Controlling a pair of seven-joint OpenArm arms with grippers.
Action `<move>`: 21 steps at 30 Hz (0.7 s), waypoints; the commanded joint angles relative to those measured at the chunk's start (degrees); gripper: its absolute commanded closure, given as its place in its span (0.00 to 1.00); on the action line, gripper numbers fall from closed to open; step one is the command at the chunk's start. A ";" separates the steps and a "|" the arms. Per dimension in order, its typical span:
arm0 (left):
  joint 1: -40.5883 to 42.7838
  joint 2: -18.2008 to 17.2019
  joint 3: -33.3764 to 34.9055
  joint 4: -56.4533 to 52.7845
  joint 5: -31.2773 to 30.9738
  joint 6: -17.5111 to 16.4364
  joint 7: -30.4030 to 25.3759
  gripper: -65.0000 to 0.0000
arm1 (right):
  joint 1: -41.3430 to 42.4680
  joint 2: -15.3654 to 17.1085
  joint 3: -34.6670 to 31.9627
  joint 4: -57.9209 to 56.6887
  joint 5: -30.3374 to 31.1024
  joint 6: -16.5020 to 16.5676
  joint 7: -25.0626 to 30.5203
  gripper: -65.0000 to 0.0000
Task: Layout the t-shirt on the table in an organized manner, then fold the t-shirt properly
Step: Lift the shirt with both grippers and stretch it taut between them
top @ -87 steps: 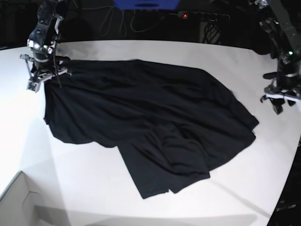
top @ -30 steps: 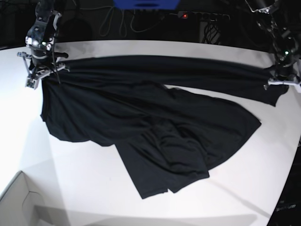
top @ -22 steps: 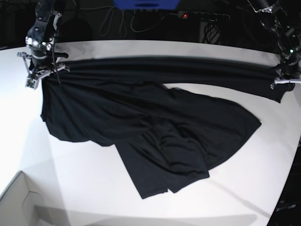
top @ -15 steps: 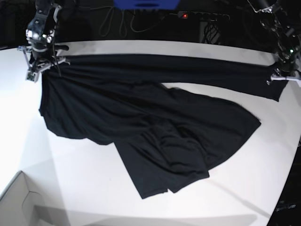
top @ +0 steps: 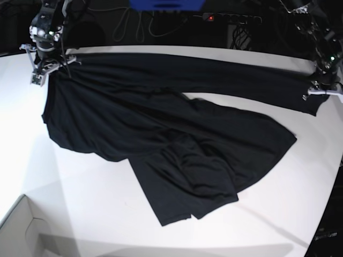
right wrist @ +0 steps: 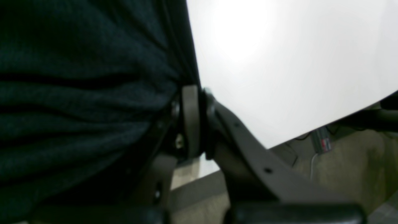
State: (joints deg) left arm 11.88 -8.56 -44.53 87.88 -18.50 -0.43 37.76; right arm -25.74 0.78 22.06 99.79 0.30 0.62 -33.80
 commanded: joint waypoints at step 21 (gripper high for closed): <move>2.93 2.01 -0.26 9.93 0.17 0.03 -0.62 0.70 | -0.07 0.24 0.05 0.92 -0.25 -0.23 -0.09 1.00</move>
State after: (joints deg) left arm 15.25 -5.82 -44.60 96.71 -18.28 -0.40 38.19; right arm -25.65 0.78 22.06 99.88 0.27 0.62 -33.89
